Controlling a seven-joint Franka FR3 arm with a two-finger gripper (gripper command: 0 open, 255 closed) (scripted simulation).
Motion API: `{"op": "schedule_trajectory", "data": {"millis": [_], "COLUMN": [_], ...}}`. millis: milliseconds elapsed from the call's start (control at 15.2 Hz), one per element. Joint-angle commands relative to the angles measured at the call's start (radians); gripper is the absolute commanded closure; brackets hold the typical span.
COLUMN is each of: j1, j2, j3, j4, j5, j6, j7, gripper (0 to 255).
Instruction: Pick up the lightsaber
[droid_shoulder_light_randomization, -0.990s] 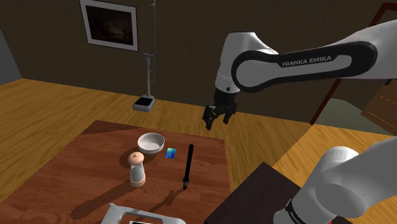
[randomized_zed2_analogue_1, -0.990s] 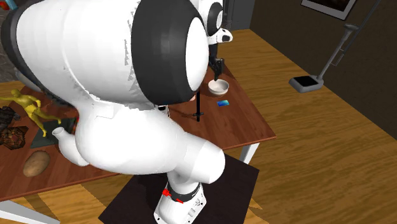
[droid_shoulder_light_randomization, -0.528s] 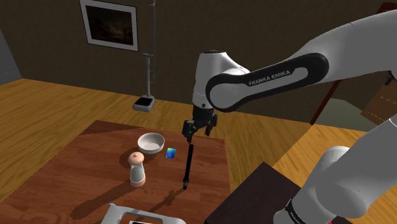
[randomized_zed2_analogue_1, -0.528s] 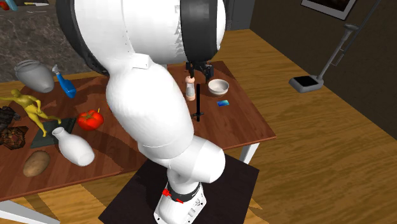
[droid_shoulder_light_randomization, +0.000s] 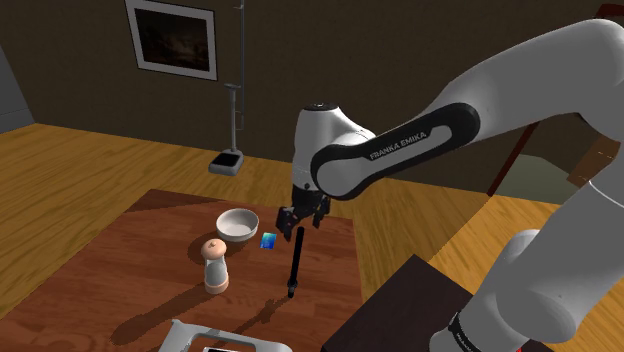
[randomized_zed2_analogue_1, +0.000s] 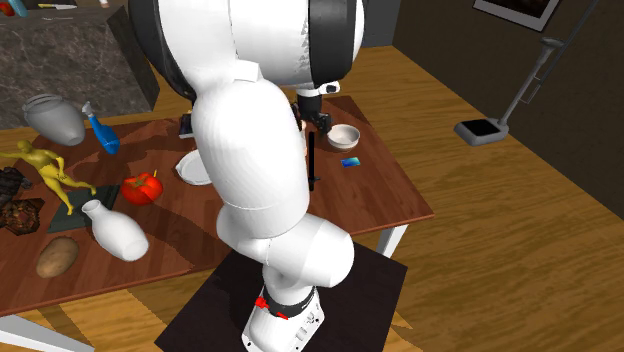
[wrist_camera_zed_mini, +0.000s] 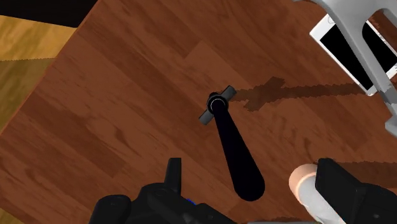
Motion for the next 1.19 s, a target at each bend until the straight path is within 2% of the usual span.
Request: {"op": "schedule_trajectory", "data": {"millis": [0,66,132,726,1122], "j1": [-0.001,-0.001,-0.001,-0.001,0.0], "j2": [0.015,0.015,0.016,0.015,-0.034], "j3": [0.001,0.001,0.001,0.001,-0.005], "j4": [-0.008,-0.009,-0.008,-0.008,0.03], "j5": [-0.005,-0.005,-0.006,-0.005,0.01], "j6": [0.023,0.023,0.024,0.023,-0.062], "j7": [0.003,0.003,0.003,0.003,-0.011], "gripper": [0,0,255,255,255]}}
